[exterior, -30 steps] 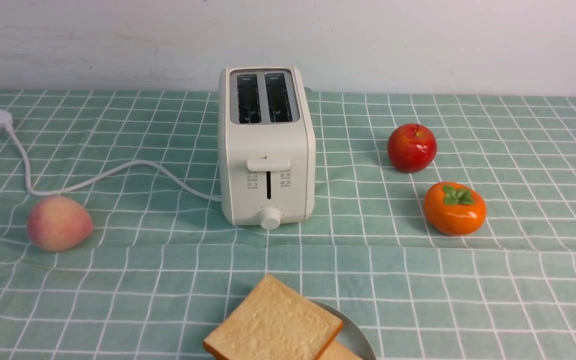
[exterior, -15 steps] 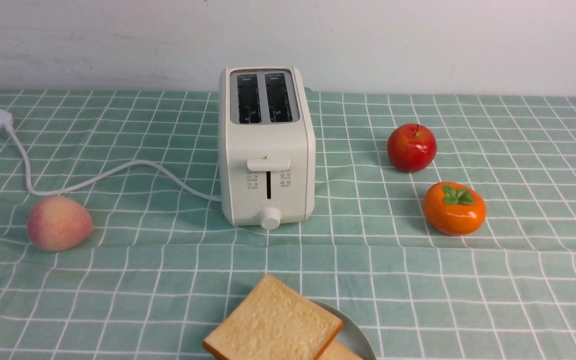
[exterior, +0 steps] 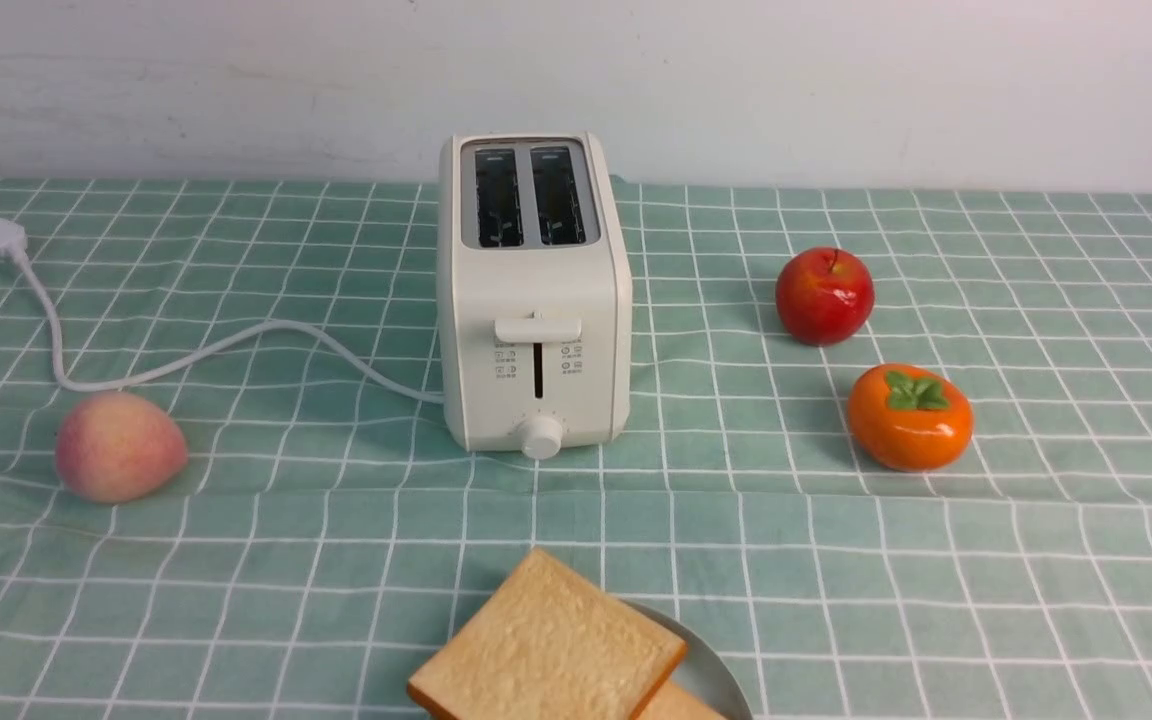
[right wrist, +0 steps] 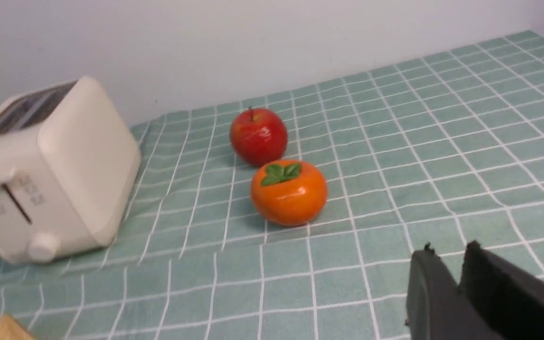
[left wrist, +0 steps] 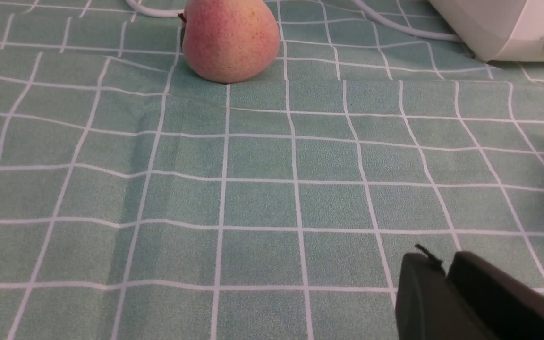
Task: Take toasted bread from bread machine on blue coffee table place on plate.
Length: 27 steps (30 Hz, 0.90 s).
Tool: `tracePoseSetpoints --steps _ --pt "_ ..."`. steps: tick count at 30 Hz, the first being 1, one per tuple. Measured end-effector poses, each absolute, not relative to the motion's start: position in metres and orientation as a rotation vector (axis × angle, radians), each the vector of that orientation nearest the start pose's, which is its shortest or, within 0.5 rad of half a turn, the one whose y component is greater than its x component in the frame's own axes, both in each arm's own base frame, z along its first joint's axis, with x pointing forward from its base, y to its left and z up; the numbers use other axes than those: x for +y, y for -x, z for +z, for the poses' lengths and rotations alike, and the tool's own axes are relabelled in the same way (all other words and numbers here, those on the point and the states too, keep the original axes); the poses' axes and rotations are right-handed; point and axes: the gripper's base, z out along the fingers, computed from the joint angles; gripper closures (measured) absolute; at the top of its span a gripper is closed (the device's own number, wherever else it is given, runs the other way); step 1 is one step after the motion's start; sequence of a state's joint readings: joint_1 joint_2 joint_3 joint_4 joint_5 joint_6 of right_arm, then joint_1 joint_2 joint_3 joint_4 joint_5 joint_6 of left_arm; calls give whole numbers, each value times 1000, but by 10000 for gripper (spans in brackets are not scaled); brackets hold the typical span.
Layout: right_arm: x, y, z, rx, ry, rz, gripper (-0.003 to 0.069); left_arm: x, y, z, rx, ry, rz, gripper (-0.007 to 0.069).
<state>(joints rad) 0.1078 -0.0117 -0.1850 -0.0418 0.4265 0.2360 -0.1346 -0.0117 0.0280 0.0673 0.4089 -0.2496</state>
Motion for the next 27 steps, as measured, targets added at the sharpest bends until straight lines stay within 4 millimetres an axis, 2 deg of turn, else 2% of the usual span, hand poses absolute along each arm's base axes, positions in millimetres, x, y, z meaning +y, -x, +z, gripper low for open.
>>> tracePoseSetpoints --steps 1,2,6,8,11,17,27 --pt "3 -42 237 1711 -74 199 553 -4 -51 168 1911 69 -192 554" --pt "7 -45 226 1717 4 183 550 -4 -51 168 1911 69 -192 552" --pt "10 -51 199 1750 99 151 545 -4 -51 168 1911 69 -192 545" --pt "9 -52 186 1804 90 114 540 -4 -51 168 1911 69 -192 541" --pt "7 -51 177 1878 36 94 537 -4 -51 168 1911 69 -192 538" --pt "3 -51 174 1886 -106 120 531 -4 -51 168 1911 69 -192 533" --pt "2 -51 174 1884 -145 133 523 -4 -51 168 1911 69 -192 530"
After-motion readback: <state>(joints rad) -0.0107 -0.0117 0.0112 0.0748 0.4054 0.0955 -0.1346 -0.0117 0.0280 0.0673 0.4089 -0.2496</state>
